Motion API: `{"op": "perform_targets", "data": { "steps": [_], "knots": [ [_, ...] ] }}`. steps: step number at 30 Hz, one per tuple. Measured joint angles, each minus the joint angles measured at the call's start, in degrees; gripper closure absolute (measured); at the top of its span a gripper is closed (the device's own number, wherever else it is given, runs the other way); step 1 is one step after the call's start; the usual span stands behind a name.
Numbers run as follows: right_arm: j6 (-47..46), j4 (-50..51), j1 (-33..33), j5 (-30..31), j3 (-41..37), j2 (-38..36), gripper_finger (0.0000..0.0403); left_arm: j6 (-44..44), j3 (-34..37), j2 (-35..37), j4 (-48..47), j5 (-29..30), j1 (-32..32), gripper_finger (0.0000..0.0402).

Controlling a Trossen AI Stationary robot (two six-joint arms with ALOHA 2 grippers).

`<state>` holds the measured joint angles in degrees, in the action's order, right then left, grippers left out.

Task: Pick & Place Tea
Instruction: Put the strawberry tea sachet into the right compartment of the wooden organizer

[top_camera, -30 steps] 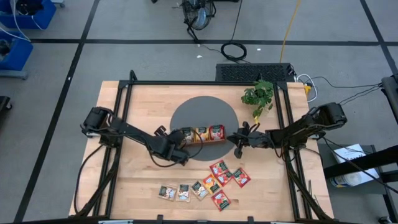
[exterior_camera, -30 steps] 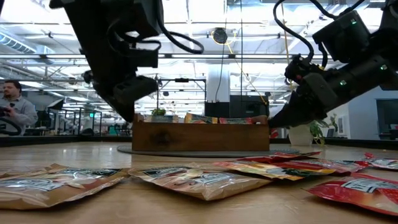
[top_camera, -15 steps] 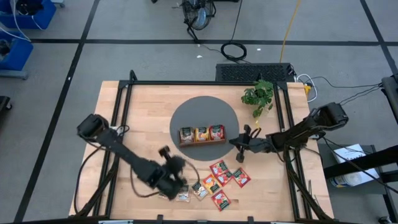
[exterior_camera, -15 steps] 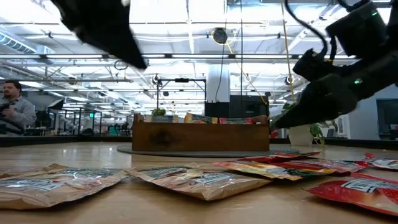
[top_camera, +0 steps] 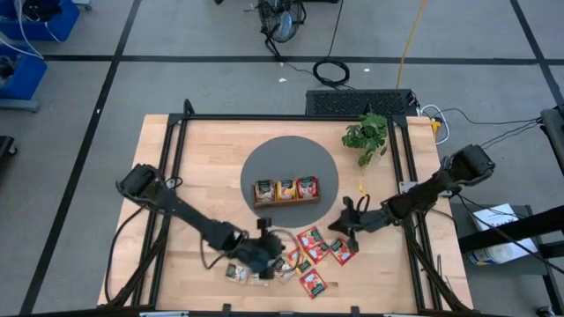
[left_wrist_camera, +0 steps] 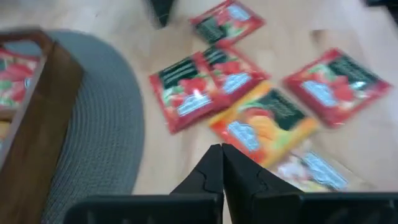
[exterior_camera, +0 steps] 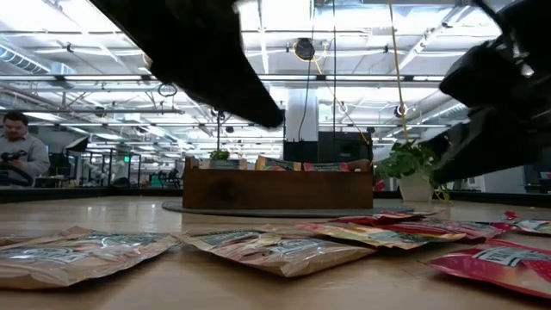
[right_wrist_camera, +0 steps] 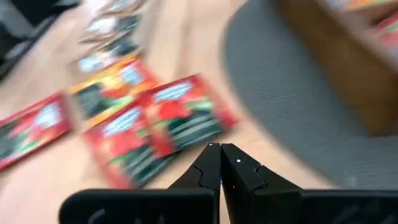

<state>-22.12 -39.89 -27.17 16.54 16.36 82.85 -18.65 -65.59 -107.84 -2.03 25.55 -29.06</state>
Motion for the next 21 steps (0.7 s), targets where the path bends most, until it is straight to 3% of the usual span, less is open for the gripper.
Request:
{"op": "perform_targets", "data": {
  "steps": [2,7,13,17,21],
  "knots": [
    [-1.8,-0.3,-1.1,-1.9,0.0,0.4,0.0403,0.2,0.0,-1.4,4.3,-2.3,2.6,0.0399],
    [-1.3,-1.6,-3.0,-0.2,0.0,1.4,0.0393,4.3,-1.4,-7.4,11.8,-4.6,7.2,0.0389],
    [-0.8,-5.1,-4.7,-0.3,0.1,2.1,0.0323,11.8,-8.4,-13.5,4.6,-6.4,7.6,0.0398],
    [-1.4,-7.3,-4.8,-0.6,0.0,2.0,0.0270,11.3,-12.8,-14.8,-2.0,-6.2,7.5,0.0388],
    [-8.0,-7.4,-4.1,-3.0,0.0,2.0,0.0231,10.6,-13.2,-15.7,-3.9,-5.1,6.8,0.0396]
  ]
}}
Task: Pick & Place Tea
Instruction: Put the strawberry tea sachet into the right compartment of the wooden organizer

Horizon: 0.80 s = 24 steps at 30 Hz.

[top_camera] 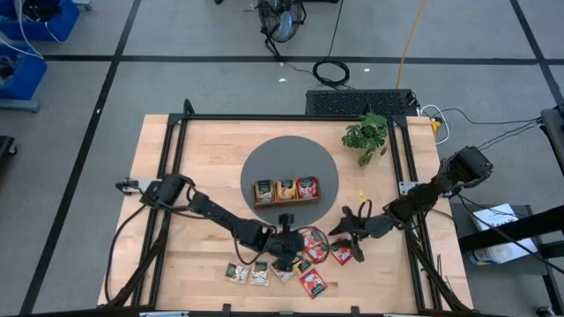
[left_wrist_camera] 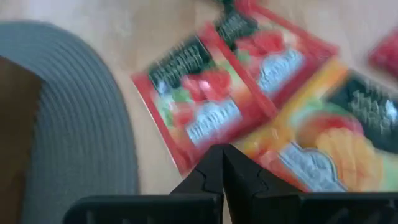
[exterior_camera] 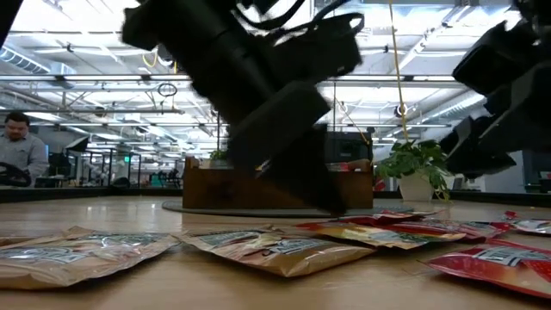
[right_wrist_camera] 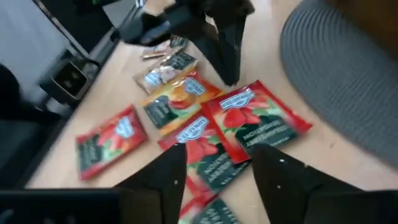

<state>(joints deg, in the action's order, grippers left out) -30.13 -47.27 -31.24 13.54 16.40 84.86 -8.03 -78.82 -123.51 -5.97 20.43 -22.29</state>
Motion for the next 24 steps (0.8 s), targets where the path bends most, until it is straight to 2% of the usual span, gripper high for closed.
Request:
{"op": "perform_targets", "data": {
  "steps": [6,13,20,24],
  "knots": [
    [-15.2,2.7,2.9,-1.7,0.0,0.0,0.0214,0.0,-0.1,-1.1,2.2,-0.5,-0.1,0.0388],
    [-22.1,4.2,7.0,-6.3,0.0,0.0,0.0221,1.9,0.0,-1.1,3.2,-0.8,0.0,0.0397],
    [-27.3,9.8,9.3,-7.7,0.2,-0.1,0.0228,1.9,0.0,-1.0,4.6,-1.3,1.4,0.0396],
    [-27.5,9.4,9.4,-7.8,0.2,-0.1,0.0232,1.9,0.0,-1.3,4.2,-2.4,1.7,0.0392]
  ]
}}
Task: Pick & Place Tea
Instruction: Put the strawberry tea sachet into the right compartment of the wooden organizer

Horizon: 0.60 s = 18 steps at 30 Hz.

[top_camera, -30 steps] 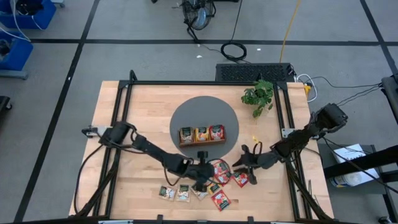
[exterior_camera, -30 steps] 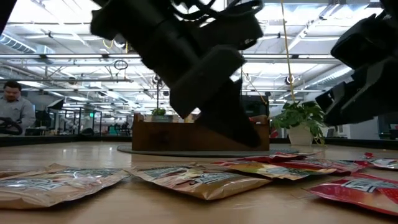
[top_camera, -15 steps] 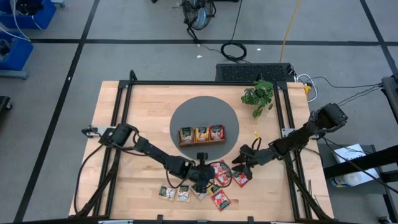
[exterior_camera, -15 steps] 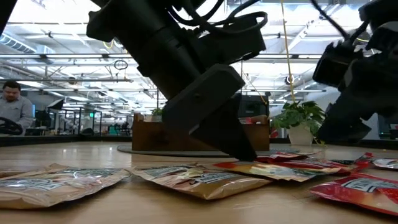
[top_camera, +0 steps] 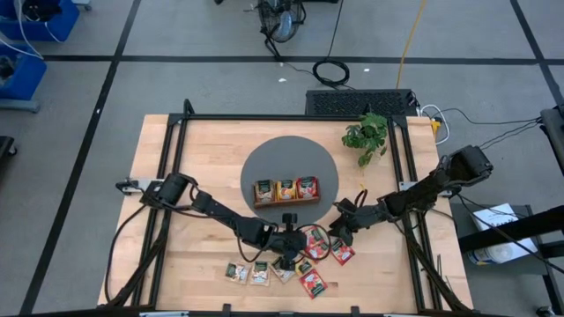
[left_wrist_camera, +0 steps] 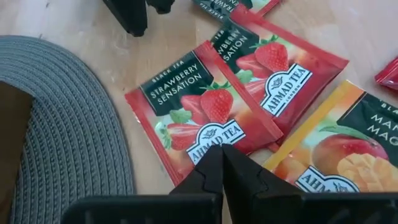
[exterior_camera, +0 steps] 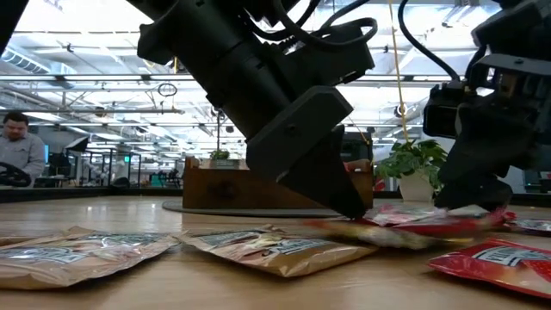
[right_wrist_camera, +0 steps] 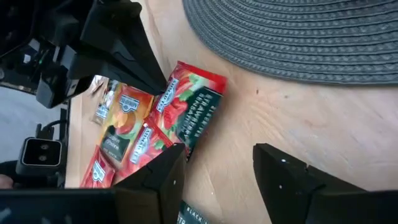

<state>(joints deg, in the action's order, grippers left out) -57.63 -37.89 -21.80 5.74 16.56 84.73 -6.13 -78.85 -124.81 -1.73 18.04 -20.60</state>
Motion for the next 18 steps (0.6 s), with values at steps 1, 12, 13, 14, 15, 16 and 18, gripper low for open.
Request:
{"op": "perform_targets", "data": {
  "steps": [1,12,13,14,15,16,18],
  "knots": [
    [0.0,-0.3,0.0,0.0,-0.1,0.0,0.0232,0.0,0.0,0.0,-0.1,0.0,0.0,0.0390],
    [-1.2,-1.1,0.0,-1.4,-0.1,0.1,0.0232,0.0,0.0,0.0,-0.1,-4.0,1.3,0.0397],
    [-1.0,-1.1,0.0,-1.5,-0.1,0.1,0.0232,0.0,0.0,-0.2,-0.1,-4.2,1.5,0.0398],
    [-0.8,-1.2,0.0,-1.5,-0.1,0.1,0.0232,-0.1,0.0,-0.6,0.4,-4.2,1.7,0.0398],
    [-0.5,-1.5,0.0,-1.6,-0.1,0.1,0.0232,-0.1,0.0,-0.9,1.2,-4.2,2.0,0.0396],
    [-0.5,-1.8,0.0,-1.7,-0.1,0.1,0.0232,0.0,-0.1,-1.4,2.1,-4.4,2.1,0.0395],
    [-0.5,-2.0,0.0,-1.7,-0.1,0.1,0.0232,0.3,-0.1,-2.3,4.2,-4.9,2.6,0.0394]
  ]
}}
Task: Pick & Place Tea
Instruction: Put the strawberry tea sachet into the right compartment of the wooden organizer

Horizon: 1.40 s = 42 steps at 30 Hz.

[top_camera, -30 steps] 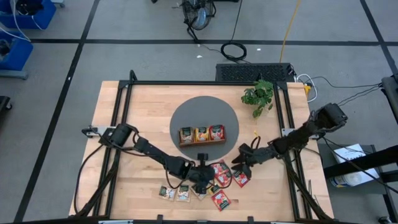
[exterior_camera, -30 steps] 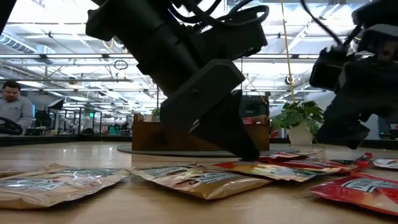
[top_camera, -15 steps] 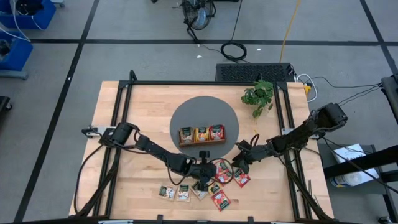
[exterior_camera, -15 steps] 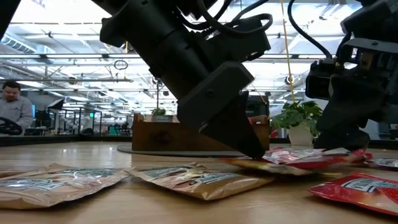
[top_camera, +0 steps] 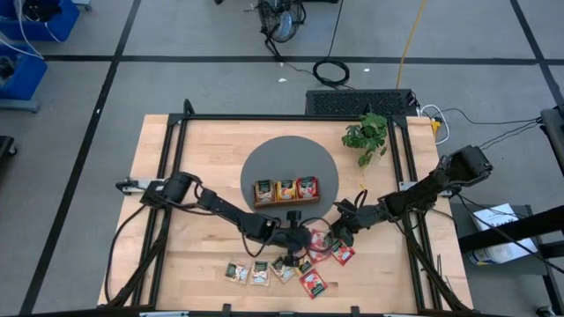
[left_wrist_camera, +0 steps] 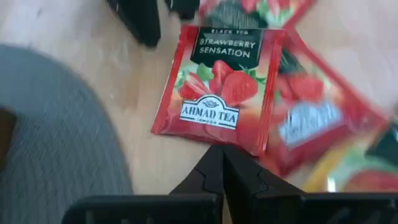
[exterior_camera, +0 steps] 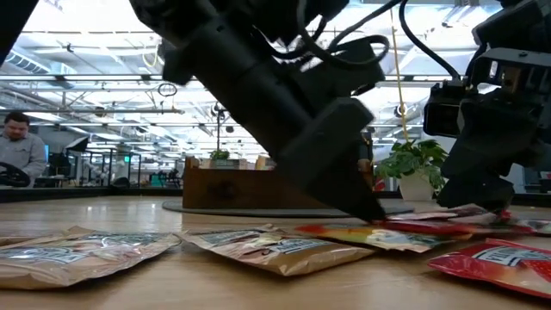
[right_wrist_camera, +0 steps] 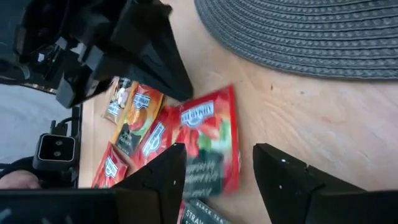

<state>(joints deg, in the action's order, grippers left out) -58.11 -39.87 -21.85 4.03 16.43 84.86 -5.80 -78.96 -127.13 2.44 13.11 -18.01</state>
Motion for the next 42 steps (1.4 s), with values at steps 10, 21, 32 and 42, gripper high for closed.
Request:
{"op": "perform_targets", "data": {
  "steps": [10,21,32,42],
  "knots": [
    [4.0,-3.5,-0.2,0.0,-0.2,-0.6,0.0232,0.9,0.0,-0.4,-0.4,0.0,0.6,0.0391],
    [7.3,16.2,-8.0,-1.5,9.7,-10.4,0.0237,4.8,-0.3,0.5,-0.8,3.7,-2.2,0.0387],
    [-3.5,26.5,-14.6,4.5,13.1,-4.6,0.0287,6.4,-0.3,1.1,1.9,4.8,-2.6,0.0397],
    [-7.9,32.4,-10.2,6.3,13.1,-3.6,0.0300,11.4,-2.6,1.1,1.4,-1.1,-0.5,0.0396]
  ]
}}
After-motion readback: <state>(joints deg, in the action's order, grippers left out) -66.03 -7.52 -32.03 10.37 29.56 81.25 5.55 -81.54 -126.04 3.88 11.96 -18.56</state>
